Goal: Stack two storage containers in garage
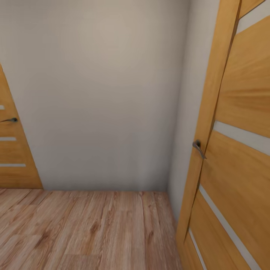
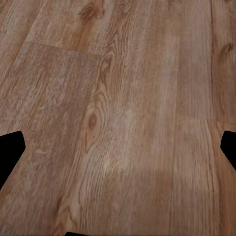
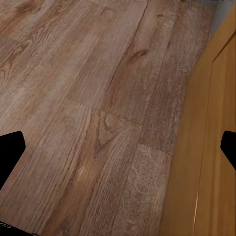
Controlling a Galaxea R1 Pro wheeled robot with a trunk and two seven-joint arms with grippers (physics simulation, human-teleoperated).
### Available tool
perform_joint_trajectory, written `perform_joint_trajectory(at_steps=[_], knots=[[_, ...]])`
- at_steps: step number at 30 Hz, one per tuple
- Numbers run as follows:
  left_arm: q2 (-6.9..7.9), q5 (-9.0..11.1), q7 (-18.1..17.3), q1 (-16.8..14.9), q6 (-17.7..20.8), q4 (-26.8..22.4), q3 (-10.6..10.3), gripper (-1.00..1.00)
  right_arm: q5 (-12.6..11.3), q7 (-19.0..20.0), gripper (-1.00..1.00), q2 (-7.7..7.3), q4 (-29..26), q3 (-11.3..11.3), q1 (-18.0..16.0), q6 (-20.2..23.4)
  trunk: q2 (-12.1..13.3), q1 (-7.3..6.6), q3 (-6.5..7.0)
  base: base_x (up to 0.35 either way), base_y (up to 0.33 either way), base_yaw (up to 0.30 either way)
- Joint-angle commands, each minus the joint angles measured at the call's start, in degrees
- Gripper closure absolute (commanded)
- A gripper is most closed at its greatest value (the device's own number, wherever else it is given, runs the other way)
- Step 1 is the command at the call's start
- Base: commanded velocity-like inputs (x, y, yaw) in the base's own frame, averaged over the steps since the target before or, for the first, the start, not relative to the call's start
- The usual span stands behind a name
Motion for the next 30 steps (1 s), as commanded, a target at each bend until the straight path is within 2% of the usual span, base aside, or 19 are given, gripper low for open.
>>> perform_joint_trajectory(at_steps=[1, 7, 22, 26, 30], knots=[[0.00, -0.1, 0.1, -0.1, -0.3, 0.2, 0.1, -1.00, 0.6, -0.2, -1.00, 0.03, -0.1, -0.3, 0.0, -0.1, 0.0, 0.02, -0.05, 0.194, 0.000, 0.000], [0.00, -0.1, 0.1, -0.1, -0.3, 0.2, 0.2, -1.00, 0.6, -0.2, -1.00, 0.03, -0.1, -0.3, 0.0, -0.1, 0.0, 0.02, -0.05, 0.223, 0.000, 0.000], [0.00, -0.1, 0.1, -0.1, -0.3, 0.2, 0.2, -1.00, 0.6, -0.2, -1.00, 0.03, -0.1, -0.3, 0.0, -0.1, 0.0, 0.02, -0.05, 0.013, 0.000, 0.000], [-1.14, -0.2, 0.8, -0.1, -0.4, 0.1, 0.3, -1.00, 0.5, -0.1, -1.00, 1.19, 0.2, -0.3, -0.4, 0.1, 0.0, 0.02, -0.05, 0.000, 0.000, 0.000], [-0.83, -0.1, 1.0, -0.1, -0.4, 0.0, 0.2, -1.00, 0.6, 0.0, -1.00, 1.62, 0.2, -0.3, -0.9, 0.1, 0.0, 0.02, -0.05, 0.000, 0.000, 0.000]])
